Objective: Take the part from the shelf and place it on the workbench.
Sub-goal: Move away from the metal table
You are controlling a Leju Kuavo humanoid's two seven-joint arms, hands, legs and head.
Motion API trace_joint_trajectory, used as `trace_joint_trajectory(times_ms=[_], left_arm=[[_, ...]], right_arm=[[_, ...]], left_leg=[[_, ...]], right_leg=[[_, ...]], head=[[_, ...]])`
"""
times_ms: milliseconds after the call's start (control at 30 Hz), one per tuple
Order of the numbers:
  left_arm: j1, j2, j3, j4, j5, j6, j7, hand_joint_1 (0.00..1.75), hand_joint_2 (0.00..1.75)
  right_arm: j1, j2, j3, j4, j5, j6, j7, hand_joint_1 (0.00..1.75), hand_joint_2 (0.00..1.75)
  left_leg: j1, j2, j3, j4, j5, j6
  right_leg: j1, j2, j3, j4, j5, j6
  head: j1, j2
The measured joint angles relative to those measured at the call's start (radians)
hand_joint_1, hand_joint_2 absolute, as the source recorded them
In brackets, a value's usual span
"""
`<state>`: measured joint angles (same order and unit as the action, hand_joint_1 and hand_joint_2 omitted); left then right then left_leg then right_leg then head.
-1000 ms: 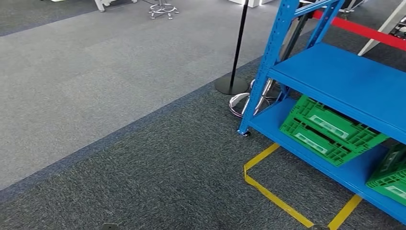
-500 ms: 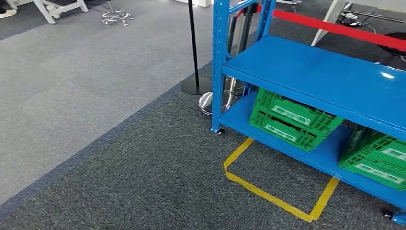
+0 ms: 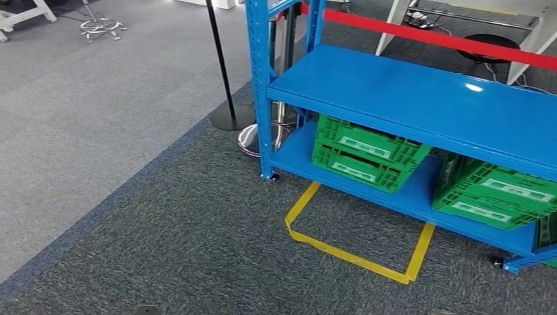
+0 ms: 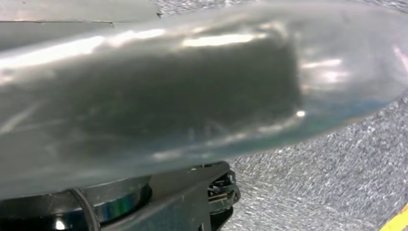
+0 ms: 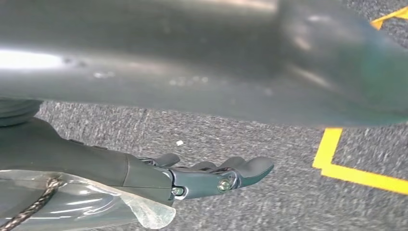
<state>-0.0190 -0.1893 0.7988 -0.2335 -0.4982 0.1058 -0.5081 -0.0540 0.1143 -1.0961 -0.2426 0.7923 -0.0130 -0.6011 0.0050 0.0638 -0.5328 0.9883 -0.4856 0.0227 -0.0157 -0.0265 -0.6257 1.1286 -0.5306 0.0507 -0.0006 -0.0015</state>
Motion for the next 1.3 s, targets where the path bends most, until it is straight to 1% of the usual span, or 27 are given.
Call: trace_joint_trajectory(times_ms=[67,100,167,233,267,333,367,400,433,467,533,567,600,667,733,800,867,900,933,967,1000,1033,1100,1133,1200,1233,1300], left_arm=[[-0.001,0.001,0.0,0.0,-0.011,0.002,-0.001,0.0,0.0],[-0.002,0.001,0.0,0.0,-0.017,0.004,-0.001,0.0,0.0],[-0.004,0.002,0.0,0.0,-0.027,0.009,-0.002,0.0,0.0],[-0.006,0.002,0.0,0.0,-0.035,0.011,-0.002,0.0,0.0],[-0.006,0.002,0.0,0.0,-0.037,0.011,-0.002,0.0,0.0],[-0.005,0.002,0.0,0.0,-0.04,0.012,-0.001,0.0,0.0],[-0.003,0.002,0.0,0.0,-0.042,0.014,-0.001,0.0,0.0],[-0.002,0.002,0.0,0.0,-0.045,0.016,-0.001,0.0,0.0],[-0.001,0.002,0.0,0.0,-0.049,0.017,-0.001,0.0,0.0],[-0.002,0.003,0.0,0.0,-0.053,0.019,-0.001,0.0,0.0],[-0.004,0.005,0.0,0.0,-0.059,0.021,-0.002,0.0,0.0],[-0.007,0.007,0.0,0.0,-0.062,0.021,-0.002,0.0,0.0],[-0.008,0.008,0.0,0.0,-0.064,0.022,-0.002,0.0,0.0],[-0.009,0.009,0.0,0.0,-0.067,0.023,-0.003,0.0,0.0],[-0.007,0.009,0.0,0.0,-0.067,0.023,-0.003,0.0,0.0],[-0.007,0.009,0.0,0.0,-0.067,0.024,-0.003,0.0,0.0],[-0.006,0.009,0.0,0.0,-0.067,0.024,-0.003,0.0,0.0],[-0.005,0.009,0.0,0.0,-0.067,0.024,-0.003,0.0,0.0],[-0.003,0.009,0.0,0.0,-0.067,0.024,-0.003,0.0,0.0],[-0.002,0.009,0.0,0.0,-0.067,0.024,-0.003,0.0,0.0],[-0.001,0.009,0.0,0.0,-0.067,0.024,-0.003,0.0,0.0],[-0.001,0.009,0.0,0.0,-0.068,0.024,-0.003,0.0,0.0],[-0.002,0.009,0.0,0.0,-0.07,0.024,-0.003,0.0,0.0],[-0.003,0.009,0.0,0.0,-0.07,0.024,-0.003,0.0,0.0],[-0.004,0.009,0.0,0.0,-0.071,0.024,-0.004,0.0,0.0],[-0.005,0.009,0.0,0.0,-0.072,0.024,-0.004,0.0,0.0],[-0.007,0.009,0.0,0.0,-0.073,0.024,-0.004,0.0,0.0]], right_arm=[[-0.003,0.0,-0.003,0.0,0.0,0.0,0.0,0.0,0.0],[-0.004,0.001,-0.004,0.0,0.0,0.001,0.0,0.0,0.0],[-0.002,0.001,-0.006,0.0,0.0,0.002,0.0,0.0,0.0],[0.001,0.001,-0.009,0.0,0.0,0.002,0.0,0.0,0.0],[0.0,0.002,-0.011,0.0,0.0,0.002,-0.001,0.0,0.0],[-0.003,0.002,-0.012,0.0,0.0,0.002,-0.001,0.0,0.0],[-0.004,0.002,-0.014,0.0,0.0,0.002,-0.001,0.0,0.0],[-0.003,0.002,-0.016,0.0,0.0,0.002,-0.001,0.0,0.0],[-0.002,0.002,-0.018,0.0,0.0,0.002,-0.001,0.0,0.0],[0.0,0.002,-0.019,0.0,0.0,0.003,-0.002,0.0,0.0],[0.001,0.003,-0.021,0.0,0.0,0.008,-0.004,0.0,0.0],[0.001,0.004,-0.022,0.0,0.0,0.011,-0.005,0.0,0.0],[0.001,0.005,-0.024,0.0,-0.001,0.014,-0.005,0.0,0.0],[0.003,0.005,-0.027,0.0,-0.001,0.017,-0.007,0.0,0.0],[0.004,0.005,-0.028,0.0,-0.001,0.018,-0.007,0.0,0.0],[0.0,0.005,-0.028,0.0,-0.001,0.019,-0.008,0.0,0.0],[0.0,0.005,-0.028,0.0,-0.001,0.019,-0.009,0.0,0.0],[0.001,0.005,-0.028,0.0,-0.001,0.019,-0.009,0.0,0.0],[0.004,0.005,-0.028,0.0,-0.001,0.019,-0.009,0.0,0.0],[0.005,0.005,-0.028,0.0,-0.001,0.019,-0.009,0.0,0.0],[0.007,0.005,-0.028,0.0,-0.001,0.019,-0.009,0.0,0.0],[0.006,0.006,-0.029,0.001,-0.001,0.02,-0.009,0.0,0.0],[0.004,0.006,-0.028,0.001,-0.001,0.021,-0.009,0.0,0.0],[0.004,0.006,-0.028,0.001,0.0,0.022,-0.008,0.0,0.0],[0.005,0.007,-0.028,0.001,0.0,0.022,-0.008,0.0,0.0],[0.005,0.007,-0.029,0.001,0.0,0.022,-0.008,0.0,0.0],[0.003,0.007,-0.029,0.001,0.0,0.022,-0.009,0.0,0.0]], left_leg=[[-0.005,0.016,0.002,0.008,-0.007,-0.011],[-0.007,0.023,0.003,0.01,-0.009,-0.016],[-0.008,0.035,0.006,0.012,-0.011,-0.023],[-0.004,0.015,0.001,0.034,-0.034,-0.033],[-0.001,-0.006,-0.014,0.072,-0.06,-0.037],[0.001,-0.043,-0.07,0.204,-0.129,-0.041],[0.001,-0.049,-0.099,0.267,-0.152,-0.04],[0.0,-0.052,-0.117,0.306,-0.157,-0.038],[0.0,-0.054,-0.118,0.303,-0.141,-0.033],[-0.002,-0.056,-0.102,0.262,-0.108,-0.026],[-0.008,-0.064,-0.042,0.124,-0.039,-0.005],[-0.01,-0.068,-0.019,0.068,-0.023,0.001],[-0.013,-0.071,-0.006,0.032,-0.018,0.006],[-0.014,-0.071,0.001,0.009,-0.021,0.01],[-0.01,-0.068,0.012,-0.002,-0.017,0.016],[-0.007,-0.063,0.022,-0.006,-0.016,0.02],[-0.008,-0.058,0.027,-0.006,-0.022,0.022],[-0.008,-0.056,0.031,-0.006,-0.026,0.021],[-0.007,-0.055,0.037,-0.005,-0.032,0.018],[-0.005,-0.054,0.046,-0.005,-0.039,0.015],[-0.003,-0.053,0.057,-0.005,-0.048,0.01],[-0.002,-0.051,0.068,-0.005,-0.056,0.004],[-0.003,-0.048,0.079,-0.005,-0.072,-0.009],[-0.004,-0.046,0.084,-0.004,-0.076,-0.015],[-0.004,-0.045,0.088,0.007,-0.08,-0.025],[-0.003,-0.047,0.079,0.033,-0.077,-0.029],[-0.001,-0.05,0.022,0.136,-0.09,-0.037]], right_leg=[[0.001,-0.027,0.061,-0.105,0.029,-0.008],[0.003,-0.032,0.07,-0.122,0.028,-0.015],[0.004,-0.014,0.069,-0.121,0.031,-0.03],[0.003,0.003,0.069,-0.121,0.033,-0.041],[0.001,0.012,0.069,-0.122,0.035,-0.047],[0.002,0.032,0.067,-0.122,0.037,-0.054],[0.003,0.044,0.066,-0.122,0.038,-0.056],[0.005,0.054,0.066,-0.122,0.037,-0.058],[0.007,0.064,0.067,-0.122,0.036,-0.06],[0.009,0.071,0.069,-0.122,0.035,-0.061],[0.013,0.083,0.073,-0.122,0.032,-0.061],[0.014,0.087,0.073,-0.122,0.031,-0.058],[0.015,0.09,0.074,-0.123,0.031,-0.052],[0.015,0.09,0.074,-0.119,0.039,-0.037],[0.015,0.074,0.064,-0.097,0.032,-0.025],[0.013,0.05,0.017,-0.015,-0.015,-0.017],[0.009,0.038,-0.057,0.11,-0.064,-0.011],[0.006,0.036,-0.085,0.149,-0.069,-0.007],[0.004,0.035,-0.095,0.15,-0.054,-0.004],[0.001,0.033,-0.086,0.114,-0.021,0.0],[-0.003,0.028,-0.062,0.049,0.024,0.005],[-0.003,0.023,-0.037,-0.013,0.054,0.007],[0.0,0.013,-0.003,-0.093,0.069,-0.005],[0.003,0.013,0.003,-0.099,0.058,-0.017],[0.003,0.019,0.019,-0.103,0.053,-0.039],[0.002,0.021,0.027,-0.103,0.048,-0.047],[0.001,0.025,0.046,-0.105,0.036,-0.057]], head=[[-0.001,0.0],[-0.002,0.0],[-0.004,0.0],[-0.006,0.0],[-0.007,0.0],[-0.008,0.0],[-0.008,0.0],[-0.008,0.0],[-0.008,0.0],[-0.008,0.0],[-0.008,0.0],[-0.008,0.0],[-0.007,0.0],[-0.006,0.0],[-0.004,0.0],[0.0,0.0],[0.002,0.0],[0.002,0.0],[0.002,0.0],[0.002,0.0],[0.002,0.0],[0.003,0.0],[0.004,0.0],[0.003,0.0],[0.0,0.0],[-0.001,0.0],[-0.002,0.0]])
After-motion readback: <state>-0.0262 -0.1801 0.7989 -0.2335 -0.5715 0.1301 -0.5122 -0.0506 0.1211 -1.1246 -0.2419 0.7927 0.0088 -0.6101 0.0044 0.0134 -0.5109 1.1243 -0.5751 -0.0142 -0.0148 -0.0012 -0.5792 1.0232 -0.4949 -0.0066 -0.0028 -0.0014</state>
